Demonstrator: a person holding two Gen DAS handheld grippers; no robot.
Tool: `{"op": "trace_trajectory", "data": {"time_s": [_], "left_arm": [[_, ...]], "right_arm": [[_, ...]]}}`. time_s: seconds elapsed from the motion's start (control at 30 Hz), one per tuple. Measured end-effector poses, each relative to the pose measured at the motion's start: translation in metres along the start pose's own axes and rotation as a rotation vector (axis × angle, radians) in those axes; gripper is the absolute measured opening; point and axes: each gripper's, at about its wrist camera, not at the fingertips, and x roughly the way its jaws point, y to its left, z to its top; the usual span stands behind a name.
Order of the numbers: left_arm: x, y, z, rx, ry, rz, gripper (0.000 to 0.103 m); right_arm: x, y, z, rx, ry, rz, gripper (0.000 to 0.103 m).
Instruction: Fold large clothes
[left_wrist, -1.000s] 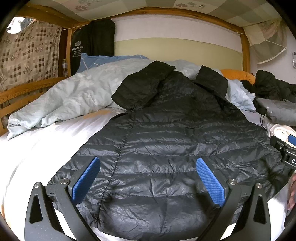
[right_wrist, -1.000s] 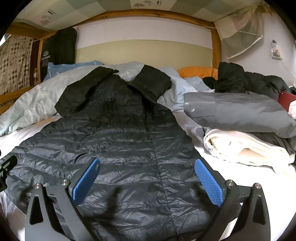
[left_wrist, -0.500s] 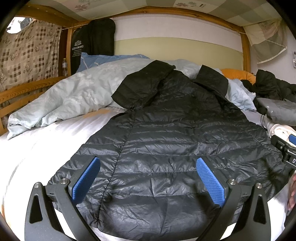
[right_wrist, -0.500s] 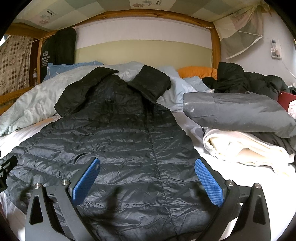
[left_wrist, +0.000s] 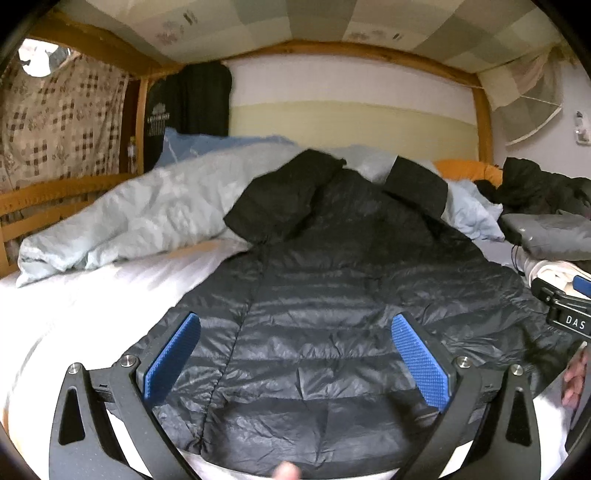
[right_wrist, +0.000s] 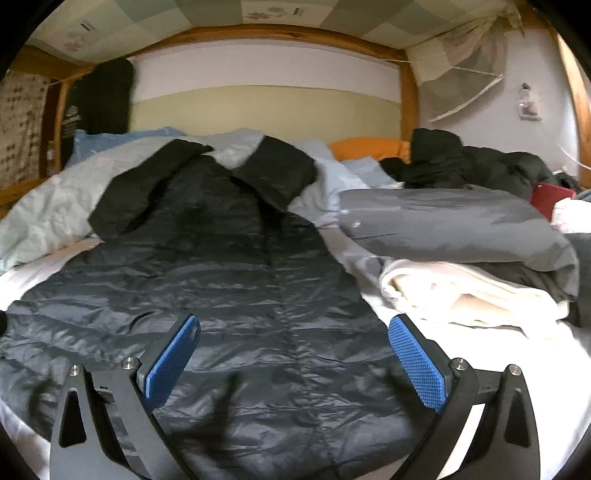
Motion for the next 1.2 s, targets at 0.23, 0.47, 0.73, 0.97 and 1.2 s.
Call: {"op": "trace_trajectory", "data": {"time_s": [0.23,0.47,0.73,0.97,1.2], "left_arm": [[0.001,-0.012,0.006,0.066,0.043,0.049,0.103],[-0.037,-0.014,0.028,0.070,0.012,0.012,0.103],[-0.077,-0.016,0.062,0.058,-0.023,-0.014,0.103],[-0.087,-0.011,0.064,0.041,-0.022,0.011,0.097],[-0.075,-0.001,0.050,0.021,0.054,0.009,0.093]], "right_arm": [[-0.006,-0.003,0.000,0.013,-0.022,-0.006,0.103],[-0.036,-0.003,0.019,0.006,-0.009,0.044,0.102],[-0.060,-0.011,0.031,-0.055,0.092,0.222,0.080],[-0.072,-0.036,0.037,0.015,0.082,0.173,0.080],[-0.076,-0.049,0.036,-0.017,0.064,0.061,0.077]]}}
